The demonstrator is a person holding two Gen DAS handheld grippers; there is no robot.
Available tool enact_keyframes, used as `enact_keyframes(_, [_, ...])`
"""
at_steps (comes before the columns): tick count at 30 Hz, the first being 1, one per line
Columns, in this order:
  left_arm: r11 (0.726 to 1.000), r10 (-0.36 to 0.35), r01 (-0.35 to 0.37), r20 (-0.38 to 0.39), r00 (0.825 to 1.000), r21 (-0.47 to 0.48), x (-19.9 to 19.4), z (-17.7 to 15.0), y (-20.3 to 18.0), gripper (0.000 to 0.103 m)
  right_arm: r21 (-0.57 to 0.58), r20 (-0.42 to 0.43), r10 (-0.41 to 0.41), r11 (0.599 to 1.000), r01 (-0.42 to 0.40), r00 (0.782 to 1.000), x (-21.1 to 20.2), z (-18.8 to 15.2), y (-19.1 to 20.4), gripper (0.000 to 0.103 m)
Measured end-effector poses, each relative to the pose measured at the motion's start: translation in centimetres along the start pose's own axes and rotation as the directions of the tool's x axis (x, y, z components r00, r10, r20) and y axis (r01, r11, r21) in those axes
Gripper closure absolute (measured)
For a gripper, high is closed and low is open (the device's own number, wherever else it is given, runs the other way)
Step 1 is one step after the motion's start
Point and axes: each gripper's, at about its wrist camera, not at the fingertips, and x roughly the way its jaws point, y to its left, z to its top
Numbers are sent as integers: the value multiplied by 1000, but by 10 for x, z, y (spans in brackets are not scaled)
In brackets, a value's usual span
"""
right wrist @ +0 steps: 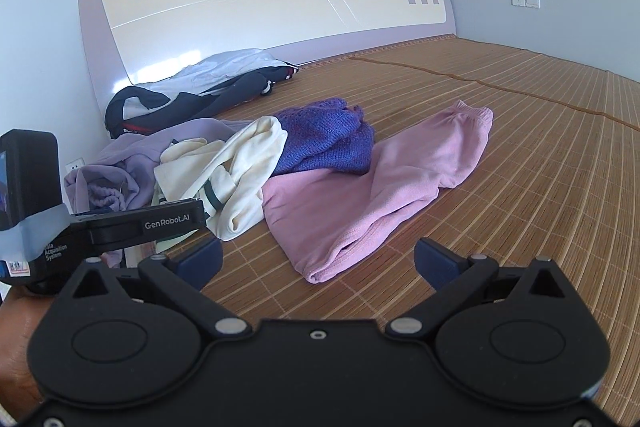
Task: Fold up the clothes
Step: 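Move the left gripper toward the cream-and-green jacket in the clothes pile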
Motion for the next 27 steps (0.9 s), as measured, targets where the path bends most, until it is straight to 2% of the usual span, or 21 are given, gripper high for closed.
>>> enact_keyframes(6, [1000, 9, -9, 7, 1000, 17, -2, -4, -2, 0, 5, -30, 20, 1000, -20, 999, -2, -3, -9, 1])
enact_keyframes(9, [1000, 3, -3, -21, 1000, 18, 3, -1, -2, 0, 1, -39, 24, 1000, -24, 999, 0, -5, -14, 1])
enact_keyframes(12, [1000, 1, 0, -19, 1000, 19, 2, -2, -3, 0, -30, -65, -16, 999, 14, 998, 10, -2, 5, 1])
enact_keyframes(16, [999, 15, -14, -27, 1000, 29, 4, -3, -5, 0, -23, -70, -12, 1000, 11, 997, 11, -3, 3, 1])
enact_keyframes(27, [1000, -15, 15, -47, 999, 19, 16, -6, -6, 0, -20, -75, -12, 1000, 11, 997, 16, -5, -1, 1])
